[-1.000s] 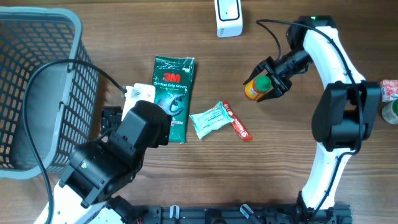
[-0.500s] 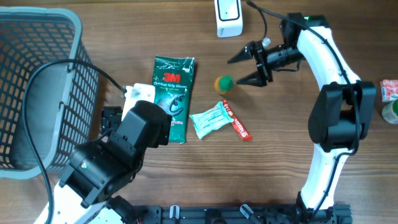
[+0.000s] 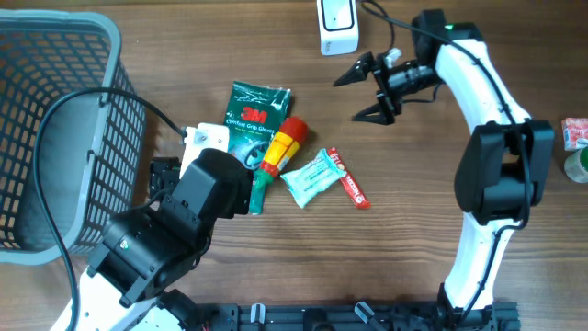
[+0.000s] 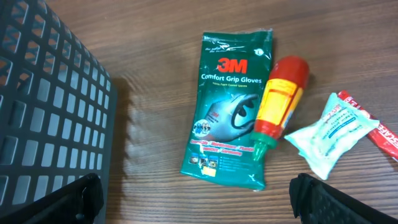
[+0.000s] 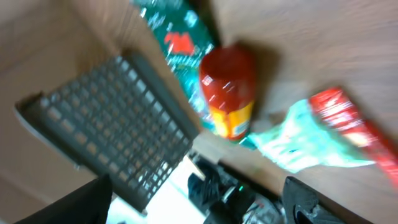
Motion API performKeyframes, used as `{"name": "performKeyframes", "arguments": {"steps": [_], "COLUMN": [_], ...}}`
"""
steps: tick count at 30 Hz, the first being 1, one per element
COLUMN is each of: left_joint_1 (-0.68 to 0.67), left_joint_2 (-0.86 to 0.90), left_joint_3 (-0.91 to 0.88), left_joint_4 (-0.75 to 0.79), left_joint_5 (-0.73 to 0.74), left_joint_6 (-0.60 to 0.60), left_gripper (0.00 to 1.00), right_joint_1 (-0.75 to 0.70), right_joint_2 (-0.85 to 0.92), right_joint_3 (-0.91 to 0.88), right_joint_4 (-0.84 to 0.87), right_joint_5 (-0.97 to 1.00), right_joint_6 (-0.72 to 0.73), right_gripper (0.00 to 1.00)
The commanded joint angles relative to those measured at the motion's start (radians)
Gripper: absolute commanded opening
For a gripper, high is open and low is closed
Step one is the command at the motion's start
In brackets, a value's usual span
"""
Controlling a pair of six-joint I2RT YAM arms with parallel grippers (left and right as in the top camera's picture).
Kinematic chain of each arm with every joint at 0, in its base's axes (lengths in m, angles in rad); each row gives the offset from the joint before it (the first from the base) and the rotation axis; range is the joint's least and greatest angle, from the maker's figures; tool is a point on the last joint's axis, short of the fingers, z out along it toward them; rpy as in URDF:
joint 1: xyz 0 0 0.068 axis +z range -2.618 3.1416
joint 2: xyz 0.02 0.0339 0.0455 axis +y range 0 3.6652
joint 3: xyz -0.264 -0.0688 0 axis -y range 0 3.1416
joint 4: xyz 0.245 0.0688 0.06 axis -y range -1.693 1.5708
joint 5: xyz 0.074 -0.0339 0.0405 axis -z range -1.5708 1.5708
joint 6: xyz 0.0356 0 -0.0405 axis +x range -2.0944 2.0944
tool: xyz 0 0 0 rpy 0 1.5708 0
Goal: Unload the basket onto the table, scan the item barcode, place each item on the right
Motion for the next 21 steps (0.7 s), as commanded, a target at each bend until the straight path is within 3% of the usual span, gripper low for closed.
{"name": "performKeyframes", "arguments": {"steps": [1, 5, 8, 13, 21], "left_joint_1": [0.002, 0.002, 0.002, 0.002, 0.002], "left_joint_2": [-0.001, -0.001, -0.001, -0.001, -0.001], "left_joint_3": [0.003, 0.003, 0.003, 0.003, 0.003], "left_joint_4": [0.002, 0.002, 0.002, 0.002, 0.002], "left_joint_5": [0.004, 0.004, 0.004, 0.004, 0.004], "left_joint_6": [-0.017, -0.016, -0.016, -0.017, -0.017], "left_gripper": [1.0, 1.0, 1.0, 1.0, 1.0], "right_joint_1": [-0.007, 0.054, 0.105, 0.19, 0.348], "right_joint_2": [-0.03, -0.03, -0.03, -0.03, -0.03], "right_joint_3": [0.002, 0.002, 0.002, 0.002, 0.002], "right_joint_4": [0.017, 0.056, 0.102, 0.103, 0.165], "right_joint_5": [0.189, 0.358, 0.365, 0.457, 0.758], "right_joint_6": [0.007, 0.034, 0.042, 0.167, 0.29], "right_gripper": [0.89, 0.9, 0.89, 0.89, 0.9]}}
